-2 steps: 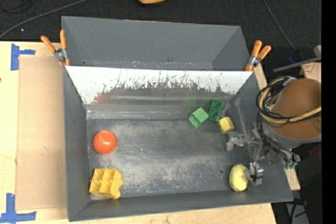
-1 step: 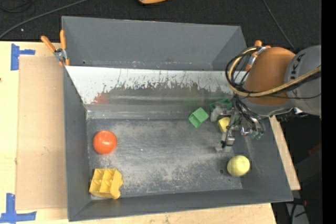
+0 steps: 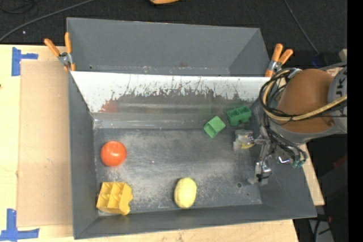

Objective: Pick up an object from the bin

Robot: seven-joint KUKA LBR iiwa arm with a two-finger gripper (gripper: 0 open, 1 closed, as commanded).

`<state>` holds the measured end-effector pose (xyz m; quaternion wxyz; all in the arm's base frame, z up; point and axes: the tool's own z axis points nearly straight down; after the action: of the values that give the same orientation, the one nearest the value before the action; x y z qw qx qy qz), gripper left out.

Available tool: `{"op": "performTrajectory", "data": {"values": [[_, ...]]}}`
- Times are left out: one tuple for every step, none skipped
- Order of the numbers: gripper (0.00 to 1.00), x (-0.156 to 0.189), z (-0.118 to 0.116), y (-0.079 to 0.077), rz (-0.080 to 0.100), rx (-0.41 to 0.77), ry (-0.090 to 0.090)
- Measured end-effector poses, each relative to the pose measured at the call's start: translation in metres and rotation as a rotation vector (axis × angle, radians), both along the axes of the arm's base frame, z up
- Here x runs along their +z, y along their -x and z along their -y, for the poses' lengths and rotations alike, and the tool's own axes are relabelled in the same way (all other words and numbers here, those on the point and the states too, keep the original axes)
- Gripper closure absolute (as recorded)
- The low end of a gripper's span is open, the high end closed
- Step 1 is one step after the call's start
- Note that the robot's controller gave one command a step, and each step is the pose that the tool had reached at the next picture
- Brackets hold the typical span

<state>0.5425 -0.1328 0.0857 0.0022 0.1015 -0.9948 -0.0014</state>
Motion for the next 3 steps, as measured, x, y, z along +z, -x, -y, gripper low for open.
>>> {"op": "performTrajectory", "data": {"values": [[0.00, -0.011, 0.018, -0.048, 0.009, -0.068, -0.002], [1.00, -0.016, 0.018, 0.054, -0.001, 0.436, -0.009], [1.00, -0.016, 0.018, 0.053, -0.002, 0.436, -0.010]]}}
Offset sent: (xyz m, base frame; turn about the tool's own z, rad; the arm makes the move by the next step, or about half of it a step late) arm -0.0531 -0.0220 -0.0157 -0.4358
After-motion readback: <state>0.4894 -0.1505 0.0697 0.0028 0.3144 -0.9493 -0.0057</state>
